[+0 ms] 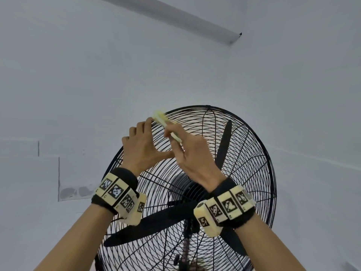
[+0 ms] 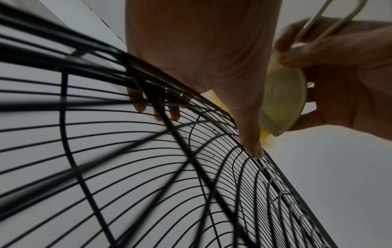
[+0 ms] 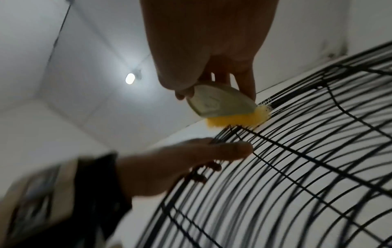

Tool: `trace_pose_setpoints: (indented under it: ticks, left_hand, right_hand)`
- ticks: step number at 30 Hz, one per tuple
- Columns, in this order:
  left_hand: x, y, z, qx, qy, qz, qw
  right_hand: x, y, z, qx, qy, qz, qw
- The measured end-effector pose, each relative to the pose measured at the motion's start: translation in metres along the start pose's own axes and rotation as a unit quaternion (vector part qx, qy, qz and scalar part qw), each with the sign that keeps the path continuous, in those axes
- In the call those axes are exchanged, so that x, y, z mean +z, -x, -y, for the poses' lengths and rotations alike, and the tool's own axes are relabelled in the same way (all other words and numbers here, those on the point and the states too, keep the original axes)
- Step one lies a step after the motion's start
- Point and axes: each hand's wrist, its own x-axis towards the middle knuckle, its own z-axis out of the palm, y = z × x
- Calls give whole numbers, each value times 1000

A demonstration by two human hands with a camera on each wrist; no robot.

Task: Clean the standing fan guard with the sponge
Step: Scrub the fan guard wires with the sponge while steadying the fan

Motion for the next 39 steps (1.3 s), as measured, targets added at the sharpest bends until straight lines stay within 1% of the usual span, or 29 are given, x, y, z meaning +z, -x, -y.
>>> trace_pose_setpoints:
  ticks: [1,2,4,5,6,7,10,11,12,14,15,16,17,18,21,22,23,24,26,27,28,29,30,33,34,35,36,37,39]
  left_hand:
    - [0,0,0,0,-1,0,1000]
    - [0,1,-1,0,-4,1,1000]
    - [-1,2,-1,1,-10,6,1000]
    - [-1,3,-1,1,-12,7,1000]
    - [-1,3,-1,2,-14,6,1000]
    - [-1,2,-2,1,-15,4,1000]
    - [-1,2,0,-4,-6,-3,1000]
    - [-1,2,-1,-2,-3,-5,1000]
    - [-1,2,-1,-2,-3,-4,1000]
    - [-2,3,-2,-4,-8,2,1000]
    - [-2,4,-2,-2,-8,5,1000]
    - [-2,4,-2,0,-6,6,1000]
    - [-2,4,-2,0,-5,7,1000]
    - [-3,4,-2,-1,-5,6,1000]
    - [-1,2,0,-5,-12,0,1000]
    - [0,2,0,-6,-11,-3,1000]
    - [0,2,-1,-6,-8,-3,1000]
    - [0,2,-1,-8,-6,0,1000]
    - [-3,4,-2,-10,-5,5,1000]
    - [-4,5,-2,-9,-5,8,1000]
    - [-5,6,-2,-7,-5,10,1000]
    - [-5,6,-2,-7,-5,10,1000]
    - [-6,6,-2,-8,-5,10,1000]
    - [-4,4,1,-9,-3,3,1000]
    - [-4,3,1,-9,-2,2,1000]
    - [-4,3,1,-9,-1,3,1000]
    - [-5,4,1,-10,2,5,1000]
    - [-6,5,0,-10,5,8,1000]
    - [-7,6,-1,-7,8,12,1000]
  right_hand:
    - [-4,0,-3,19,-15,-14,1000]
    - [-10,-1,-9,50,-20,-57,997]
    - [-19,-6,-26,135,12,-174,975]
    - [-21,-7,-32,165,35,-199,965]
    - [-20,-7,-33,170,50,-195,965]
    - [-16,-6,-29,147,54,-168,973]
    - [3,8,-3,30,-16,-41,999]
    - [3,12,3,18,-36,-28,999]
    - [2,14,5,29,-56,-49,997]
    - [-6,14,-6,108,-56,-167,978]
    - [-10,12,-16,156,-29,-227,961]
    - [-13,13,-26,191,8,-256,948]
    - [-14,14,-33,206,36,-253,945]
    - [-11,17,-35,204,50,-225,951]
    - [3,29,-16,102,-4,-80,992]
    - [4,34,-8,69,-40,-41,996]
    - [2,37,-1,53,-71,-27,996]
    - [0,37,1,62,-93,-43,993]
    - [-6,35,-9,129,-98,-148,976]
    - [-8,34,-17,168,-71,-203,962]
    - [-8,34,-23,197,-32,-230,953]
    - [-7,36,-27,207,-5,-226,952]
    - [-4,39,-27,195,-3,-200,960]
    - [4,48,-8,96,-75,-49,991]
    - [3,51,-2,75,-96,-19,992]
    - [1,51,0,73,-113,-22,991]
    - [-2,50,-1,94,-122,-59,986]
    - [-6,48,-5,129,-120,-119,977]
    - [-11,48,-18,200,-73,-222,951]
